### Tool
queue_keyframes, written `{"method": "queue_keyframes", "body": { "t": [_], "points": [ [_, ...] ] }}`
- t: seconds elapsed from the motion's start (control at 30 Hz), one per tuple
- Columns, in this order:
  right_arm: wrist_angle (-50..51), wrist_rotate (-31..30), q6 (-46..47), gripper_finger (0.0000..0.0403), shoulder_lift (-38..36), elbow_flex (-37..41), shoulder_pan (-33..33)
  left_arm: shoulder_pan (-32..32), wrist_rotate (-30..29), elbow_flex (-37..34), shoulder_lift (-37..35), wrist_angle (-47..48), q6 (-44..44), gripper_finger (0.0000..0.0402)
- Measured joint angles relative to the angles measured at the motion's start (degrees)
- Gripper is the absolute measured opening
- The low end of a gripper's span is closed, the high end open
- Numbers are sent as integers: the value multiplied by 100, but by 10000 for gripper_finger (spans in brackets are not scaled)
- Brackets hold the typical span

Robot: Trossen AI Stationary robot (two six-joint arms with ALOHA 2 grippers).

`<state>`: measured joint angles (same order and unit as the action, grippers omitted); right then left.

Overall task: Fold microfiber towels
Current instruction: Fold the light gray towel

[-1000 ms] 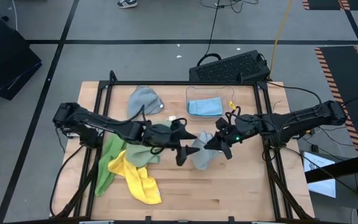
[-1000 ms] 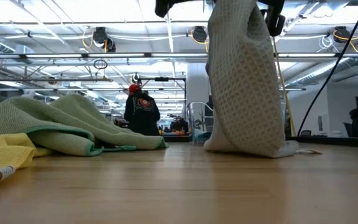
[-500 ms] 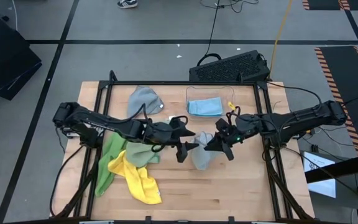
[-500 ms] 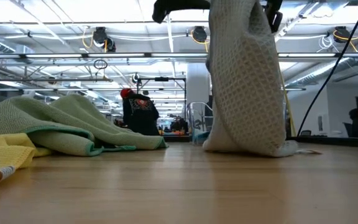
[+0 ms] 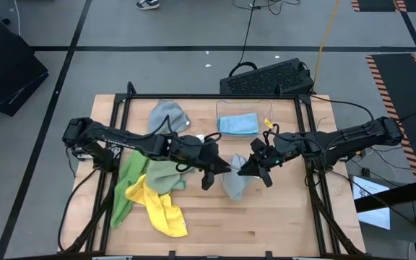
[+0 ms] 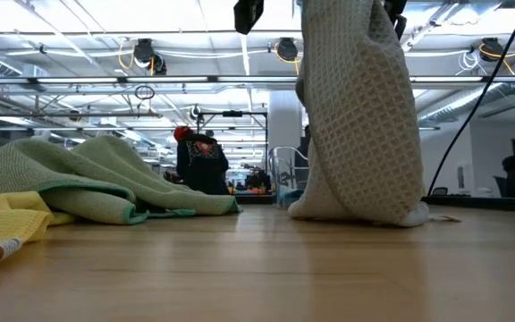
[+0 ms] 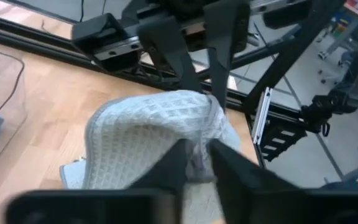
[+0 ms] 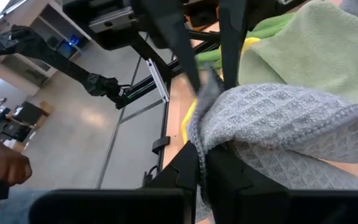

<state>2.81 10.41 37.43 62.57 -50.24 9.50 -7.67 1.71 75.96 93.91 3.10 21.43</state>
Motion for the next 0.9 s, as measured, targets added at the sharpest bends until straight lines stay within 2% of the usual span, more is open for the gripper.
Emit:
{"method": "queue_keyframes", "body": {
  "t": [0.07, 0.17, 0.27, 0.43, 0.53, 0.63, 0.77, 0.9],
  "points": [
    [15, -85, -19, 15, 0, 0, 0, 3, -56, 0, 0, -10, 102, 17],
    [115, -399, 15, 16, 0, 0, 0, -40, -235, 0, 0, -76, 447, 12],
    [312, -420, 222, 31, -2, 0, 0, -243, -207, 0, 0, -40, 576, 5],
    [1155, 47, 299, 97, -44, 0, 14, -738, -299, 0, 0, 704, 782, 4],
    [2177, 93, 385, 141, -28, 4, 34, -1003, -363, 0, 0, 1133, 1025, 5],
    [2682, -127, 181, 176, -24, 16, 37, -1224, -483, 0, 0, 1522, 1061, 5],
    [2305, -202, -371, 207, -17, 139, 35, -1406, -512, 0, 0, 1946, 1286, 6],
    [1577, -663, -526, 223, 91, 308, 24, -1586, -533, 0, 0, 2269, 1545, 7]
  ]
}}
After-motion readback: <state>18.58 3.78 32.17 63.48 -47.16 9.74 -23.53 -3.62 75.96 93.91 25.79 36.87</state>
